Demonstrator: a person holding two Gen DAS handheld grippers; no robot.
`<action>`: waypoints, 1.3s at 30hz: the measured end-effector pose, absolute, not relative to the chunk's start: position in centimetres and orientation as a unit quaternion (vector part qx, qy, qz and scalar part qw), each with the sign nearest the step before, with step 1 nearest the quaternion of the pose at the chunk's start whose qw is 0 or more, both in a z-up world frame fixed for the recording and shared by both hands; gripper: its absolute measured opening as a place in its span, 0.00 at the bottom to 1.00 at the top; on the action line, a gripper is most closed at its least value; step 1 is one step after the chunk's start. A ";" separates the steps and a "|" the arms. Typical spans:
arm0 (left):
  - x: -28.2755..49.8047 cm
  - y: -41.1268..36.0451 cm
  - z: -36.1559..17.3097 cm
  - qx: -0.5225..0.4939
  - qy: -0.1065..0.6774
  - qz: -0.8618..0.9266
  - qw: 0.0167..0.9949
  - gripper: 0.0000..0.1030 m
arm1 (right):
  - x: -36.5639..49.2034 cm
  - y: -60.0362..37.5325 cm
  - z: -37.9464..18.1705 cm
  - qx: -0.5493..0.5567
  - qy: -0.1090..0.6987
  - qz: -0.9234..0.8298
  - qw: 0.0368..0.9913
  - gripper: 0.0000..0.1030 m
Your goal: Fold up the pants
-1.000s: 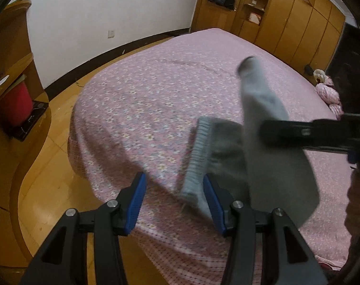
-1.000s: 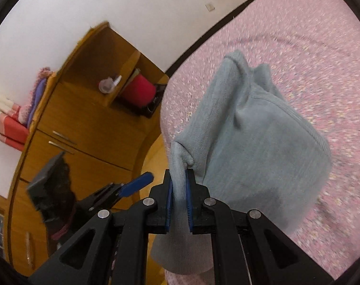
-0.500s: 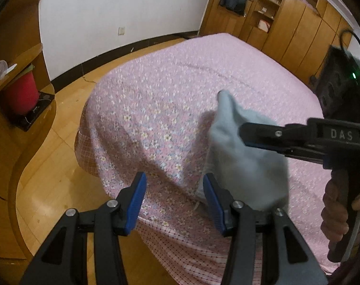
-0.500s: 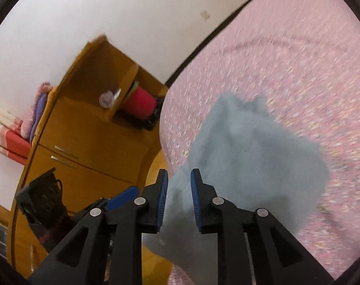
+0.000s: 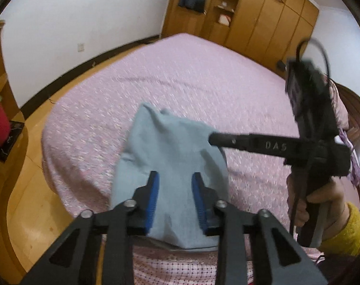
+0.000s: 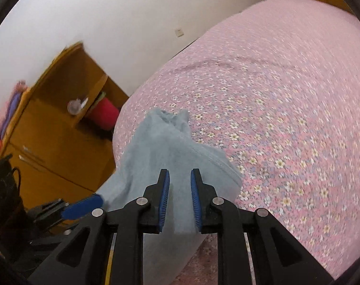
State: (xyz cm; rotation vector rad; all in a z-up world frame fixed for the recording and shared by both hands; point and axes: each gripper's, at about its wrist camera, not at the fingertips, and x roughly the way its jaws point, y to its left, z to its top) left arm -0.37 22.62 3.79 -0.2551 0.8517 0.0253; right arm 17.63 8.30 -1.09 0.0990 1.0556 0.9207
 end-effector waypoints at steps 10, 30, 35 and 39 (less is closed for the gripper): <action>0.3 28.9 -2.6 -0.214 0.446 0.087 0.865 0.19 | 20.0 10.7 -5.2 0.012 0.503 0.393 0.770 0.00; 3.6 28.7 -0.9 -0.151 0.477 0.039 0.865 0.47 | 16.8 4.7 -5.3 0.147 0.589 0.358 0.709 0.54; 4.3 28.2 -1.5 -0.140 0.482 0.030 0.864 0.52 | 16.5 5.7 -6.4 0.140 0.594 0.355 0.708 0.54; 5.3 28.5 -2.3 -0.138 0.485 0.027 0.863 0.60 | 16.6 6.4 -7.7 0.139 0.603 0.353 0.702 0.55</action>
